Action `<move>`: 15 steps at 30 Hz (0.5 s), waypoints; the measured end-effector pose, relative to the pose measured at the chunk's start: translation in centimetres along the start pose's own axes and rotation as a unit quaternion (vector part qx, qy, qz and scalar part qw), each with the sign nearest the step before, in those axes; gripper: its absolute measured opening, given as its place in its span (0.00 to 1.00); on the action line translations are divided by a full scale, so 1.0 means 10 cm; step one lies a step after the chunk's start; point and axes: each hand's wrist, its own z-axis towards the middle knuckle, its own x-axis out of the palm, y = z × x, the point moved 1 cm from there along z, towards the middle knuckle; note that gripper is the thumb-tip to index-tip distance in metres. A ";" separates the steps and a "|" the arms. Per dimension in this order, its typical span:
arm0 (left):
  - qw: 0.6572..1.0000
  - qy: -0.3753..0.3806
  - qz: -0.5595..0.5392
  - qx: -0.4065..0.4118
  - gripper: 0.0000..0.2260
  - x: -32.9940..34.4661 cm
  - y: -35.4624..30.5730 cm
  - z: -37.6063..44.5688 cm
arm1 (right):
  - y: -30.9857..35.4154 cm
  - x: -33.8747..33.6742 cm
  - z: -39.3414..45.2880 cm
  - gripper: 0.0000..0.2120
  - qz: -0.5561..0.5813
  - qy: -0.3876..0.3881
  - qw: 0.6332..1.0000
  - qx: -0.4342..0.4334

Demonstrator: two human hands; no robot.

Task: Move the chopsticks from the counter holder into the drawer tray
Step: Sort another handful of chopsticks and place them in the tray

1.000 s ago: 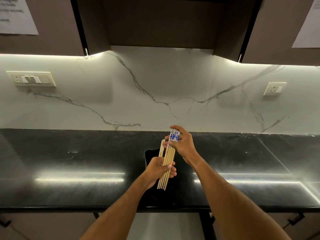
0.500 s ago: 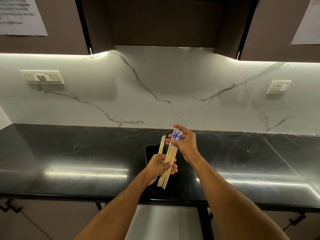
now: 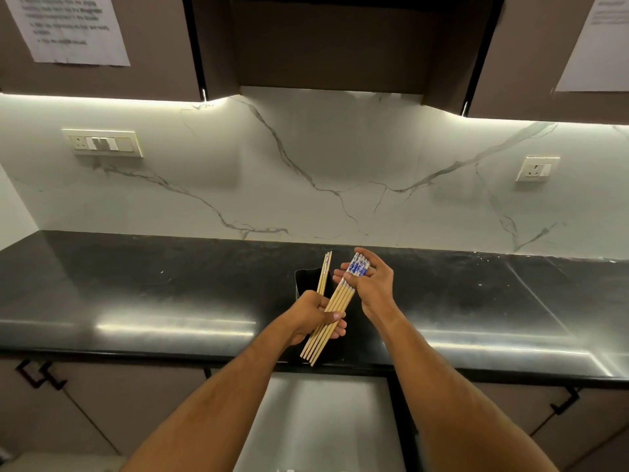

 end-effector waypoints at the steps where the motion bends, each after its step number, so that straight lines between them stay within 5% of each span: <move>1: 1.000 0.000 0.008 -0.003 0.09 -0.02 0.04 -0.07 | -0.02 0.02 -0.08 0.27 0.000 0.000 1.000 0.000; 6: 0.998 -0.033 0.059 0.005 0.09 -0.06 0.23 -0.42 | -0.11 0.10 -0.51 0.26 -0.017 0.001 1.000 -0.011; 9: 0.987 -0.074 0.141 0.016 0.09 -0.08 0.37 -0.57 | -0.15 0.09 -0.73 0.31 -0.195 -0.036 0.978 -0.061; 12: 0.963 -0.103 0.250 -0.006 0.08 -0.09 0.51 -0.64 | -0.19 0.01 -0.93 0.34 -0.392 -0.007 0.905 -0.163; 15: 0.911 -0.081 0.405 -0.007 0.11 -0.01 0.61 -0.71 | -0.25 0.01 -1.12 0.27 -0.561 0.155 0.784 -0.215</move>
